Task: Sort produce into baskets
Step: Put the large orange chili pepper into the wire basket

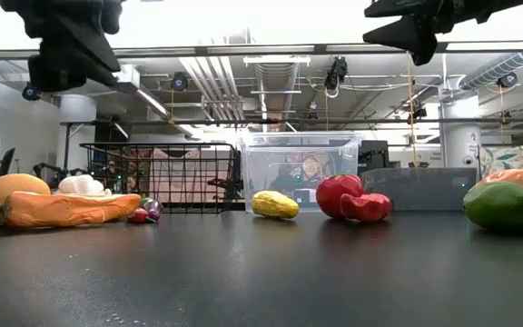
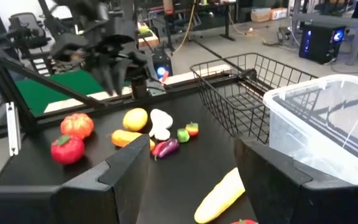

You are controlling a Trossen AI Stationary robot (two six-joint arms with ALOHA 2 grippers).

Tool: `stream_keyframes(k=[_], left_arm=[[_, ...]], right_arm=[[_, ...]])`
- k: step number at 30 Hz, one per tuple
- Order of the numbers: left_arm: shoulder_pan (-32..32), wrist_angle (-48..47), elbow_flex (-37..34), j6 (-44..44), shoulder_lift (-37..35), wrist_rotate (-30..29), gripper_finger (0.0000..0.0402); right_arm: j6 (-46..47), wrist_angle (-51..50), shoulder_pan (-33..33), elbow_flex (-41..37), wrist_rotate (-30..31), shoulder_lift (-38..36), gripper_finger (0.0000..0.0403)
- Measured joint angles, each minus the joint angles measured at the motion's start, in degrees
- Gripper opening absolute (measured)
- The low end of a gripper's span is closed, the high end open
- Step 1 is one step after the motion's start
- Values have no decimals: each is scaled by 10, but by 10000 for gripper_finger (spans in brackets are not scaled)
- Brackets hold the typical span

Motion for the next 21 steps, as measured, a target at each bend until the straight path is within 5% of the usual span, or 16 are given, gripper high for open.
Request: stream_keyframes(k=[10, 21], left_arm=[[-20, -176, 135, -39, 213, 0, 69], [-19, -206, 160, -65, 319, 12, 122]], right_arm=[[22, -21, 0, 0, -2, 11, 224], [38, -38, 0, -1, -2, 12, 224]])
